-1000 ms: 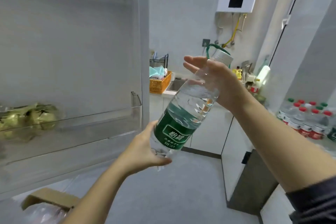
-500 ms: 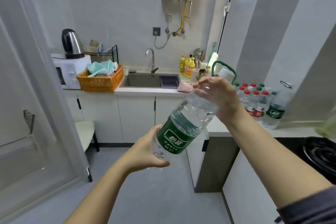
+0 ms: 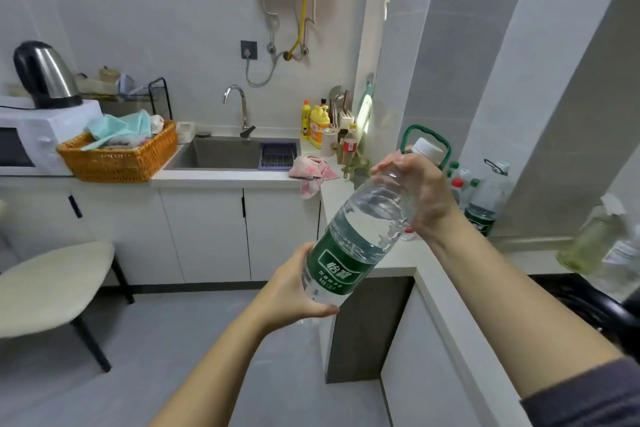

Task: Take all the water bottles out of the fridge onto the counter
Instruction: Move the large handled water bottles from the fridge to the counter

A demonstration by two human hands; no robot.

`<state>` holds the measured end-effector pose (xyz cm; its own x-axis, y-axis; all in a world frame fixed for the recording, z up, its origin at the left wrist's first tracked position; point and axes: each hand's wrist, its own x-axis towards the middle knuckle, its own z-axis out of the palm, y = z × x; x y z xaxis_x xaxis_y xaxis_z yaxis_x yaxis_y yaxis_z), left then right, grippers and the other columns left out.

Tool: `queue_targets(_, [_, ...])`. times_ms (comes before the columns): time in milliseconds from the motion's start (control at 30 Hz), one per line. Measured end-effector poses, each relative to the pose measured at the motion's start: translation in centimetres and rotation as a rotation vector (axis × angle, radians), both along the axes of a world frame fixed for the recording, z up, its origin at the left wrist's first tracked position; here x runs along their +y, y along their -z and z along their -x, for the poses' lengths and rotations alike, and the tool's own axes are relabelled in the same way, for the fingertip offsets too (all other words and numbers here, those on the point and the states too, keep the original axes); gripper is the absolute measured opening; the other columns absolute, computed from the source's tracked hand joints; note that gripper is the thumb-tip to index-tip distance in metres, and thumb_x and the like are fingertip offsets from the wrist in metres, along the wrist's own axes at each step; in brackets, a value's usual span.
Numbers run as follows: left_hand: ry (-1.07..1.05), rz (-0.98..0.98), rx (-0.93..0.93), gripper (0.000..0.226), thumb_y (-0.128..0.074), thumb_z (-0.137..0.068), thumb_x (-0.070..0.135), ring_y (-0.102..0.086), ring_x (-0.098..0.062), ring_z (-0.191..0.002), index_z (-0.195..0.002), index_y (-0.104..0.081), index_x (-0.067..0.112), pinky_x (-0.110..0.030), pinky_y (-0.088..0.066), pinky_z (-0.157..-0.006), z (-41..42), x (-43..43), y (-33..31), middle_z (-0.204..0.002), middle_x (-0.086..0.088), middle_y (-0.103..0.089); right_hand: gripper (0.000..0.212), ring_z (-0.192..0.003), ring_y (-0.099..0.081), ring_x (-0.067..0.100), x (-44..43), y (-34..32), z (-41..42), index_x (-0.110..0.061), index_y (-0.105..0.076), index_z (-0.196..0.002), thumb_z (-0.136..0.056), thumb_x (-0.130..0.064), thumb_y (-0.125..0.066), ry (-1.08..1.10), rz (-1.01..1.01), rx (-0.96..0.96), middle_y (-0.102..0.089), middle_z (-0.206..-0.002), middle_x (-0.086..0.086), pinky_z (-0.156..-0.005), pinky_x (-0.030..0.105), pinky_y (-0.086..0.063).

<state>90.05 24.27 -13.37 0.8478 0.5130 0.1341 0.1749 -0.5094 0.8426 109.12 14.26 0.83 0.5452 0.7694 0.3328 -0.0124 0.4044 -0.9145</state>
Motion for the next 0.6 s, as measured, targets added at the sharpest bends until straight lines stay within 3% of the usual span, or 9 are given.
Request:
queue_targets(267, [0.068,0.004,0.027,0.094,-0.087,-0.060,0.037,-0.059,0.001,-0.108,-0.137,-0.033,0.038,-0.022,-0.055,-0.088,-7.9,1.6,1.2,-0.120,0.021,-0.057,0.036,-0.070,-0.065,0.016,0.1,1.0,-7.1,-0.018,-0.069,-0.054,-0.084,-0.008,-0.051,-0.006,0.014,0.054,-0.068,-0.066,0.000,-0.079,0.033,-0.051])
queue_targets(500, [0.159,0.070,0.038,0.094,-0.086,-0.062,0.033,-0.056,0.009,-0.107,-0.138,-0.030,0.037,-0.009,-0.048,-0.083,-15.7,6.3,3.5,-0.119,0.021,-0.057,0.014,-0.076,-0.065,0.022,4.1,3.2,-14.4,-0.017,-0.069,-0.061,-0.072,-0.016,-0.060,0.122,0.076,0.026,-0.068,-0.073,0.006,-0.080,0.035,-0.052])
queue_targets(600, [0.205,0.088,0.050,0.097,-0.086,-0.061,0.037,-0.054,0.005,-0.112,-0.139,-0.029,0.037,-0.013,-0.048,-0.089,-19.7,9.5,4.4,-0.123,0.021,-0.054,0.007,-0.074,-0.065,0.022,6.6,4.0,-17.6,-0.013,-0.065,-0.065,-0.070,-0.014,-0.060,0.167,0.099,0.061,-0.067,-0.072,0.007,-0.074,0.031,-0.055])
